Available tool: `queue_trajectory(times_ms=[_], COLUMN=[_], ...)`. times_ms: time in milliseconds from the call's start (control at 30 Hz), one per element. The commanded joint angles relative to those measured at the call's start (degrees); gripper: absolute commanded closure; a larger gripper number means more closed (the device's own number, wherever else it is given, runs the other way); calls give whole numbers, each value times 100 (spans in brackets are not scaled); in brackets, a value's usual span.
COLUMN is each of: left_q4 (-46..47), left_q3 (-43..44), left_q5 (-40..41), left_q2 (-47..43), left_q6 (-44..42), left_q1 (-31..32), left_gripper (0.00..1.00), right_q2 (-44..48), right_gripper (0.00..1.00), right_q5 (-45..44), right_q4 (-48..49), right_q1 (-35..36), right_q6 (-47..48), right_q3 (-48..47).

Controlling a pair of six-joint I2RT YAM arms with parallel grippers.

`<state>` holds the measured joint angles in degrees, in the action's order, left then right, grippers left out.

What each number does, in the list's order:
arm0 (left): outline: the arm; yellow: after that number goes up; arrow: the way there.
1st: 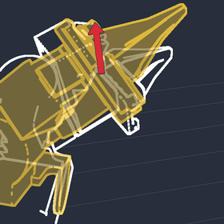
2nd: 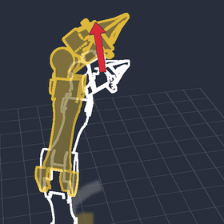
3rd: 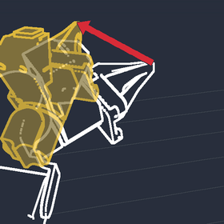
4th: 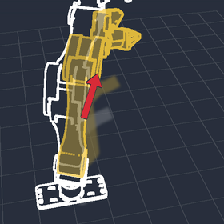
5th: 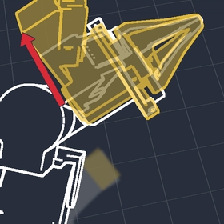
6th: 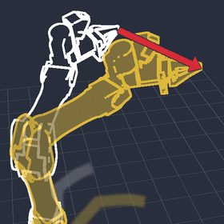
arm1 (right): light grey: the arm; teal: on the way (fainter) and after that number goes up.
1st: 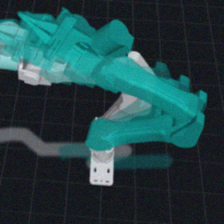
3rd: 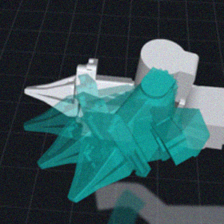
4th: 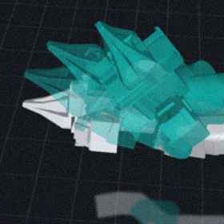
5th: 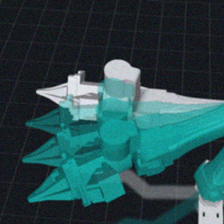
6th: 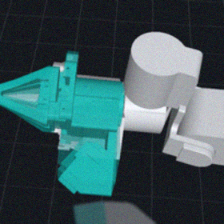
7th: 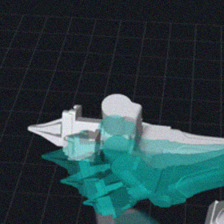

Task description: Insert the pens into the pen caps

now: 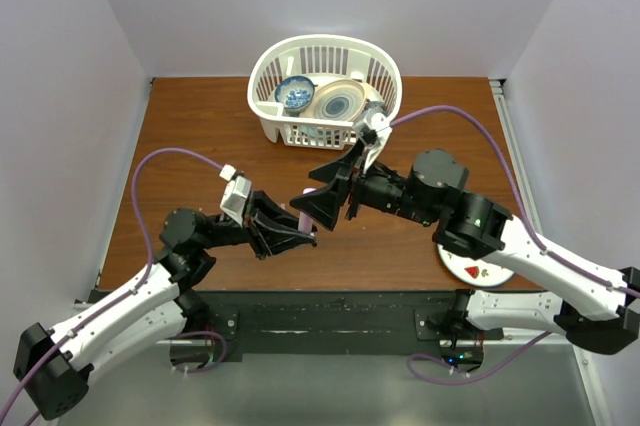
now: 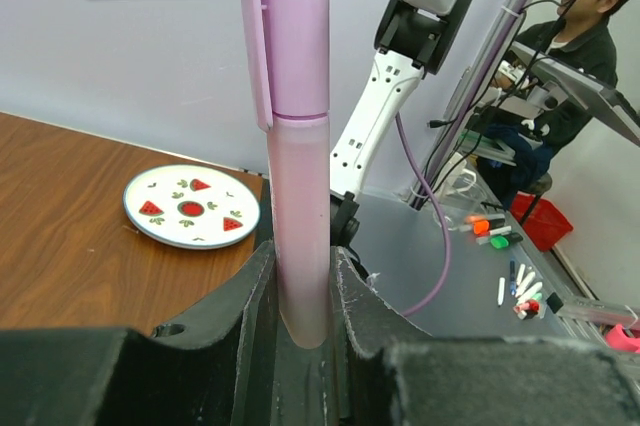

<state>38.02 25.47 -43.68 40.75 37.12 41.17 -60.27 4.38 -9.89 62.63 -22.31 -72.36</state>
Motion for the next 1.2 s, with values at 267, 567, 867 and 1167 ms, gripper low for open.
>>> queue_trajectory(times_ms=[267, 567, 867, 1167], left_q4=[900, 321, 206, 74], left_q3=[106, 1011, 1460, 1873], left_q5=[35, 544, 729, 439], left_q2=[283, 688, 996, 1233], left_q6=[269, -187, -346, -337], left_q1=[5, -3, -109, -504], left_gripper=[100, 100, 100, 100], right_q2=[-196, 67, 437, 358], right_gripper=[92, 100, 100, 100], right_q5=[949, 1697, 1829, 2321], right_q4=[469, 857, 928, 1077], right_q1=[12, 21, 12, 109], right_q6=[104, -239, -547, -731], right_q3=[536, 1777, 2726, 3166])
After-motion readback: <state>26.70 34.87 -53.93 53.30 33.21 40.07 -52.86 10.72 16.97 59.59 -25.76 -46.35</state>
